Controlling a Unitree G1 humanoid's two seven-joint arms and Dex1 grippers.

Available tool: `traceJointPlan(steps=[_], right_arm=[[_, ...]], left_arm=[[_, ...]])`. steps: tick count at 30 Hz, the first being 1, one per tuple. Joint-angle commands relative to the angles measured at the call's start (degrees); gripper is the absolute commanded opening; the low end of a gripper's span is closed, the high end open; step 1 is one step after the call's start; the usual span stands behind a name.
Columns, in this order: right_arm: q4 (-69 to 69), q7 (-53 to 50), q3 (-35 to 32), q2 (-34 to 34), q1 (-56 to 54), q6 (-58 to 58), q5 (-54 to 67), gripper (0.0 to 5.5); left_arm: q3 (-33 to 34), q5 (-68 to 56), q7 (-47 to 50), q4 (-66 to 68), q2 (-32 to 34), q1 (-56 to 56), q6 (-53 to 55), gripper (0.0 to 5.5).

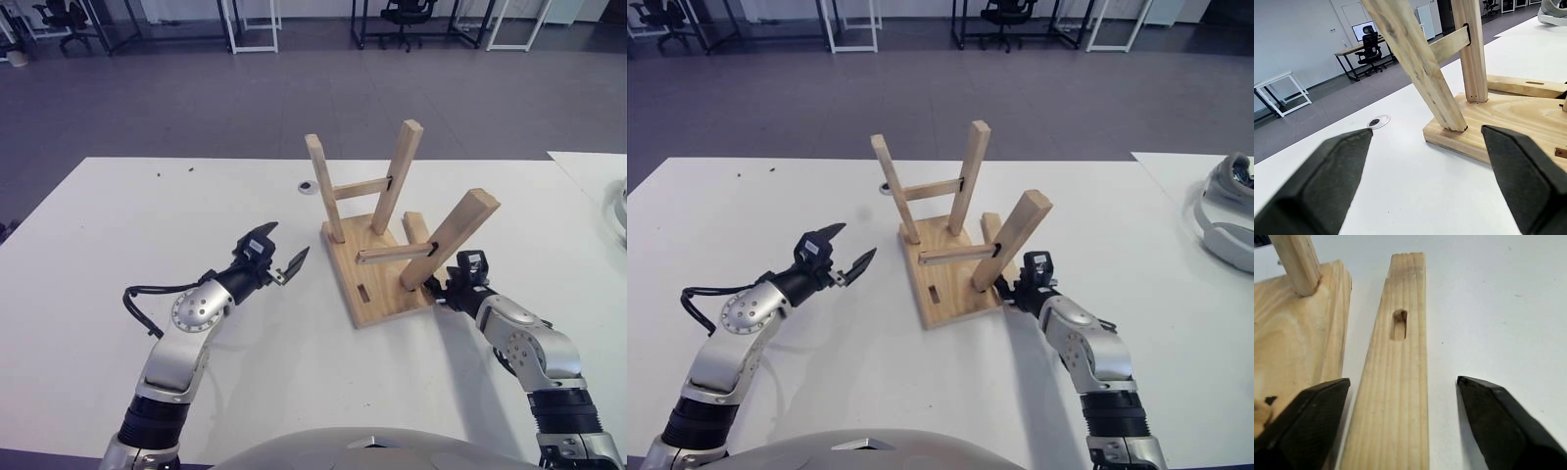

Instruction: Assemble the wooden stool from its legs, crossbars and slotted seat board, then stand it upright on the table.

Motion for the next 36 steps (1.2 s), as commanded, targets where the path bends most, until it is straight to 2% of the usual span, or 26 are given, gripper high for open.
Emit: traceJointPlan(steps=[1,8,12,15,17,19,23,26,30,36], right_arm=[[0.6,0.1,-0.5,-0.3,0.8,2.1,-2.9,3.27],[4.3,1.7,0.0,-3.5,1.2,2.3,-9.7,2.08],[7.5,0.1,-7.4,-1.2,-4.4,-8.0,-10.0,2.06],[10.3,0.9,-11.9,-3.8,-10.6,-17.8,-11.8,2.06],[8.3,4.3,-12.4,-6.7,-18.6,-24.1,-12.5,2.06],[2.8,8.4,-10.1,-7.3,-26.0,-27.7,-12.1,2.06],[-10.1,18.8,-1.7,-8.7,-38.0,-28.0,-11.7,2.06],[-14.3,23.9,5.1,-7.8,-40.4,-28.6,-14.1,2.06],[-14.7,25.4,6.4,-6.9,-38.6,-29.7,-15.1,2.06],[-14.2,25.4,5.1,-6.3,-36.9,-28.4,-15.3,2.06]], left_arm=[[-0.3,0.8,0.5,0.4,-0.2,-0.6,-0.3,4.10],[0.1,0.4,0.5,0.1,-0.5,-1.7,0.0,4.10],[3.7,-6.6,1.0,-2.7,-3.6,-6.9,4.0,4.10],[8.5,-17.1,2.2,-5.0,-6.8,-15.1,10.2,4.10],[17.7,-39.6,10.4,-3.3,-12.7,-27.9,15.6,4.10],[22.8,-53.4,15.5,0.1,-14.7,-38.6,17.8,4.10],[24.1,-64.0,18.4,4.5,-14.4,-51.2,19.8,4.10],[22.6,-66.0,18.3,4.2,-13.2,-52.9,21.4,4.10],[22.4,-66.6,18.7,4.5,-12.6,-52.6,21.4,4.10],[22.7,-66.3,16.9,4.2,-11.4,-51.8,20.8,3.05]])
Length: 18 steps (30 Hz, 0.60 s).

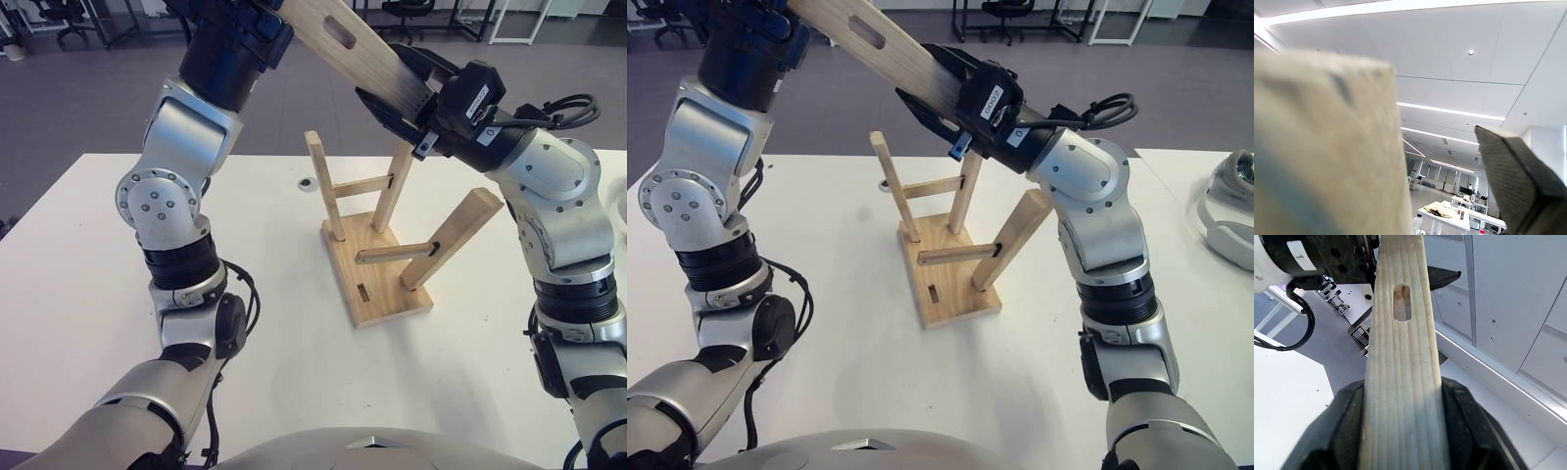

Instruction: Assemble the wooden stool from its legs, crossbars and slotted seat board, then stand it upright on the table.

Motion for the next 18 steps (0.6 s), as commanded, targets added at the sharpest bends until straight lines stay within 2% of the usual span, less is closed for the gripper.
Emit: traceJointPlan(steps=[1,12,16,18], right_arm=[[-0.3,-0.5,-1.4,0.9,1.3,1.4,0.2,2.06],[-2.2,-1.3,-3.2,3.0,1.2,3.7,1.8,2.06],[-2.1,-1.4,-3.0,3.2,1.3,3.6,1.2,2.06],[-2.2,-1.5,-2.7,3.0,1.4,3.4,0.3,2.60]], left_arm=[[-0.2,0.3,-1.3,-0.2,1.5,0.5,-0.1,2.92],[-0.1,1.0,-1.1,0.4,2.9,1.8,-0.3,1.05],[0.1,0.8,-1.0,0.2,3.1,1.6,-0.4,1.03],[0.7,0.7,-0.6,0.4,2.9,1.1,-1.0,1.03]])
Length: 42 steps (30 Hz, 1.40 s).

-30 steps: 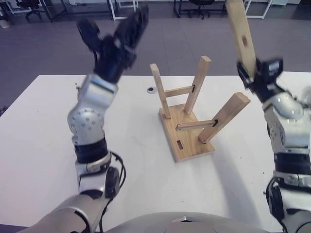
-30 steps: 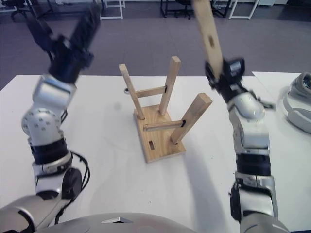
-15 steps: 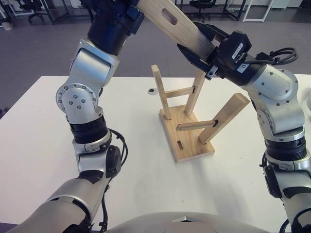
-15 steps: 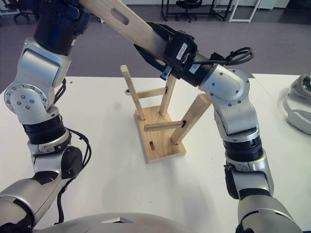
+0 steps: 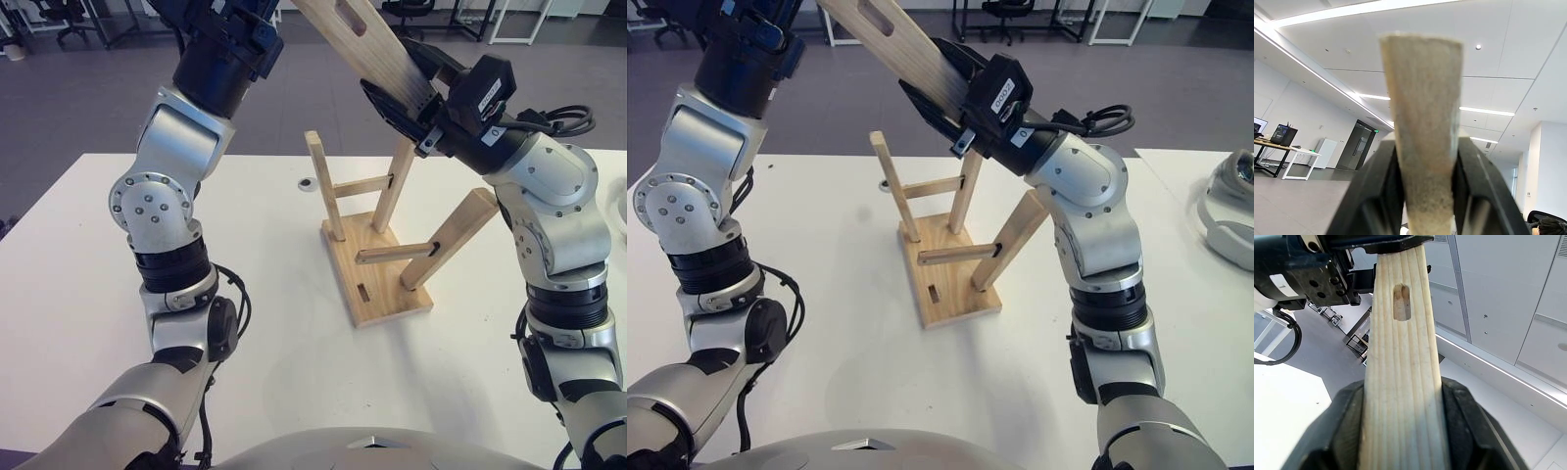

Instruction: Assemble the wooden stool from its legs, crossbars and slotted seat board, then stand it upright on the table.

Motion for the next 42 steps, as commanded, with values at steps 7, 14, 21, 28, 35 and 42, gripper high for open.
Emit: traceJointPlan(steps=[7,14,21,28,35,42], right_arm=[[1.6,-8.4,-16.4,-2.1,-1.2,13.8,8.4,3.78],[11.5,-9.4,-16.3,-6.7,27.4,20.8,-1.0,3.78],[23.5,-10.7,4.9,0.8,39.5,0.8,-16.4,3.78],[18.8,-9.6,10.9,4.4,39.3,-5.3,-19.3,3.78],[20.5,-9.7,13.6,4.8,38.2,-9.4,-23.6,3.78],[22.2,-10.4,13.6,4.8,36.9,-11.3,-26.4,3.78]], left_arm=[[10.7,-4.9,6.6,-3.8,7.7,8.7,0.0,1.03],[13.8,-12.2,10.9,-19.7,12.7,41.0,6.0,1.02],[-2.0,4.3,16.5,-22.2,1.0,57.2,1.3,1.02],[-3.6,12.2,21.1,-21.7,-4.5,59.3,-4.2,1.02],[-11.3,30.0,17.1,-18.5,-2.9,57.6,-9.7,1.02],[-11.4,30.7,16.4,-18.5,2.4,53.2,-1.3,1.02]])
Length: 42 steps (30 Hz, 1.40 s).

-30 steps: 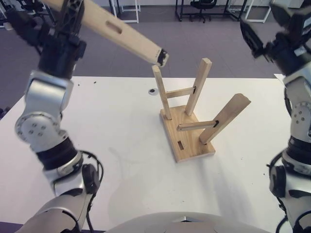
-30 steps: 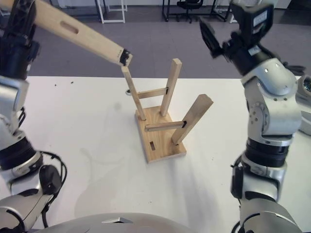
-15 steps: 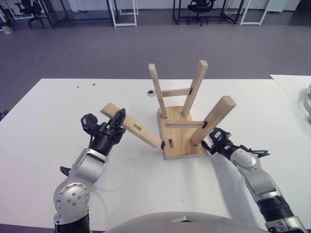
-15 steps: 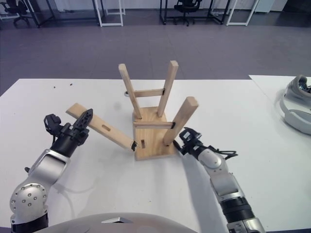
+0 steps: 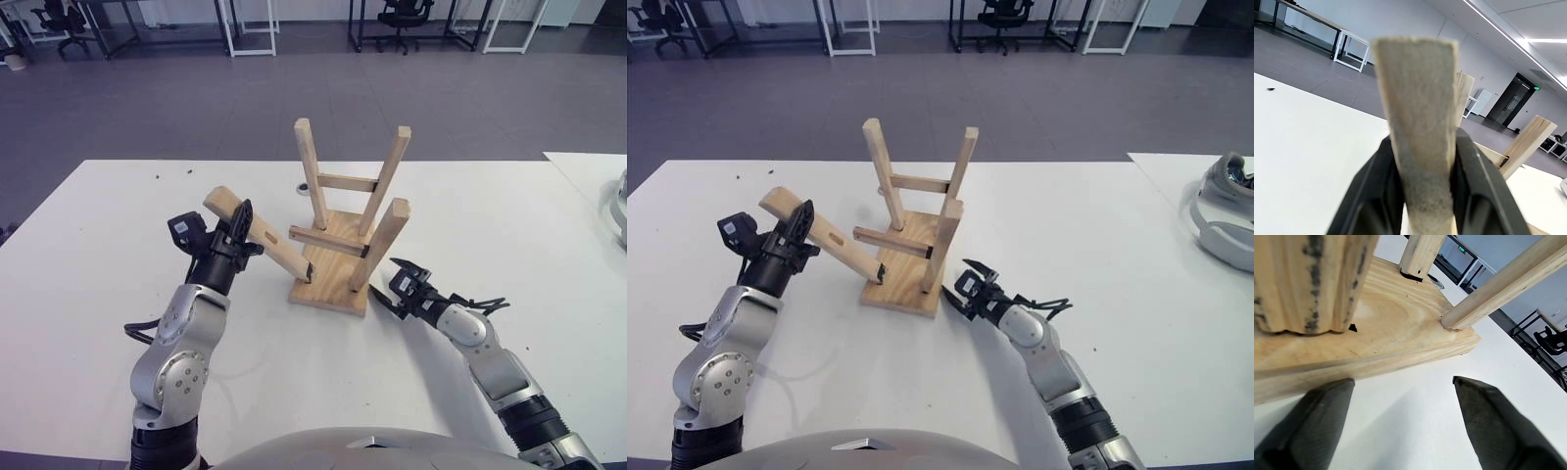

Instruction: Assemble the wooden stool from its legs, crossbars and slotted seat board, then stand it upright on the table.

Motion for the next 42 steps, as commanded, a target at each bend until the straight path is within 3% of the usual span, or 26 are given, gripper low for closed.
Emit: traceJointPlan(steps=[1,8,13,17,19,21,24,27,31,38,42], right_arm=[[1.2,-0.4,0.3,0.8,-1.7,-0.9,-1.2,3.78],[1.3,-1.3,0.4,2.3,-2.0,-1.1,-2.1,3.78],[-1.2,-3.0,-3.6,5.1,-1.6,2.4,1.2,3.78],[-20.3,-10.8,-21.4,14.5,0.0,15.3,24.0,3.78],[-34.2,-18.6,-28.2,17.4,-8.3,20.9,39.6,3.78],[-41.2,-25.2,-28.7,18.8,-18.5,25.3,49.1,3.78],[-45.0,-28.8,-20.5,18.6,-26.5,32.8,49.7,3.78],[-43.3,-27.4,-1.6,7.1,-31.6,44.8,36.0,3.78],[-39.1,-23.1,14.7,-2.1,-34.6,52.0,24.2,3.78],[-24.2,-13.3,36.7,-8.0,-35.2,52.1,6.4,3.78],[-21.1,-8.5,41.2,-9.3,-32.6,49.2,-0.3,3.78]], left_arm=[[-2.2,2.4,1.6,0.9,3.4,-0.4,8.5,1.02],[-9.8,9.5,3.5,1.9,2.9,-3.5,12.5,1.02],[-13.8,15.4,3.1,1.1,4.0,-2.3,13.2,1.02],[-13.6,17.4,2.9,2.2,3.7,-2.0,13.1,1.02],[-13.5,17.9,3.1,2.6,3.5,-2.0,13.2,1.02],[-13.6,18.3,3.5,2.8,3.3,-1.9,13.2,1.02],[-13.8,18.8,3.2,3.3,3.1,-2.4,13.2,1.02],[-14.0,19.5,3.0,4.1,2.5,-3.6,13.2,1.02],[-13.9,19.7,3.0,4.2,2.1,-3.4,13.0,1.02],[-14.9,19.1,2.2,3.3,1.9,-4.7,14.2,1.02],[-15.9,18.0,1.2,-0.9,3.1,-4.2,17.4,1.03]])
